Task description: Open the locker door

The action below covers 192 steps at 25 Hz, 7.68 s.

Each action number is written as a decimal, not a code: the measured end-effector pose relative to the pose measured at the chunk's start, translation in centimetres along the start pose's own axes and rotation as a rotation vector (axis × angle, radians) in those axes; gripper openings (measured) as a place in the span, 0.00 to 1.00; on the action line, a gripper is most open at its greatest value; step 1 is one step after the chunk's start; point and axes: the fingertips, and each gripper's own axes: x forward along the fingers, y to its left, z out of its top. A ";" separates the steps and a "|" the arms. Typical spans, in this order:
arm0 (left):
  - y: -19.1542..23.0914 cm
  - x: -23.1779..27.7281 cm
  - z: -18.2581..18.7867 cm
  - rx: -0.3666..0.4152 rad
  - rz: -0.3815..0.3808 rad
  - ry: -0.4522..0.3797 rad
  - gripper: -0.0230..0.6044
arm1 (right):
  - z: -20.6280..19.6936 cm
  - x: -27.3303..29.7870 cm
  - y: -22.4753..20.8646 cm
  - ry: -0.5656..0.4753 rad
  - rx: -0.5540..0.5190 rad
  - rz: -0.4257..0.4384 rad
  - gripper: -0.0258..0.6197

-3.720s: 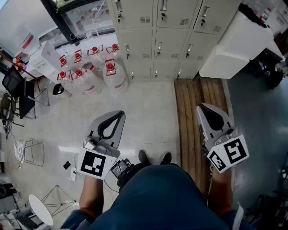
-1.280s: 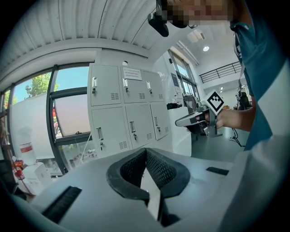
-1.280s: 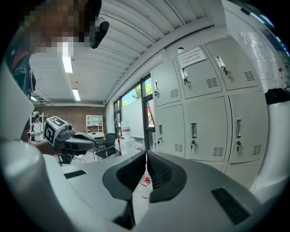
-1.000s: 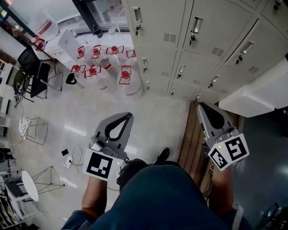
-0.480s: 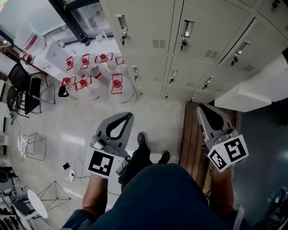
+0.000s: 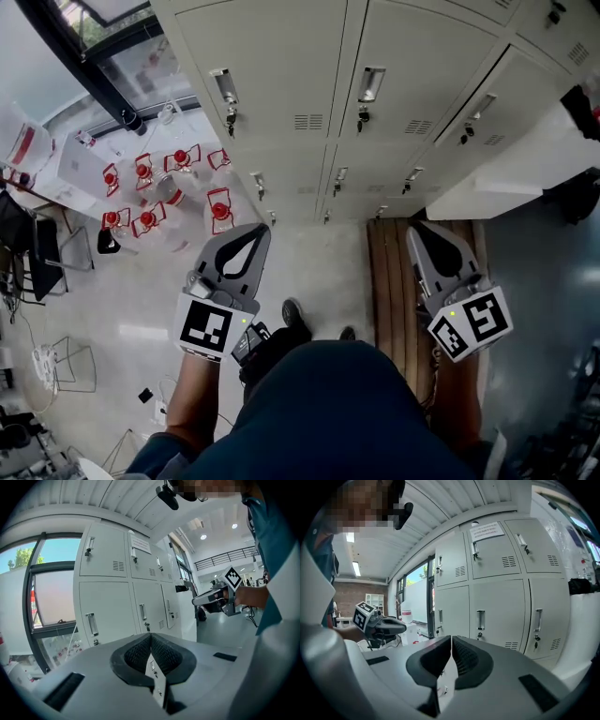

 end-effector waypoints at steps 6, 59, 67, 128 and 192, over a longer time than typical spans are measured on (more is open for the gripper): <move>3.4 1.8 -1.8 -0.013 -0.056 0.003 0.06 | 0.6 2.1 0.3 0.015 -0.013 -0.074 0.10; 21.5 21.2 -40.1 -0.330 0.388 0.457 0.17 | -17.8 23.6 -6.1 0.427 0.070 0.218 0.10; 22.5 23.7 -45.6 -0.376 0.443 0.507 0.28 | -21.1 24.0 -6.5 0.483 0.084 0.207 0.10; 14.4 19.4 -48.8 -0.339 0.420 0.627 0.16 | -23.5 24.0 -3.2 0.488 0.134 0.227 0.10; 0.7 10.1 -25.6 -0.092 -0.044 0.428 0.06 | -6.7 13.3 -2.5 0.158 0.062 0.054 0.10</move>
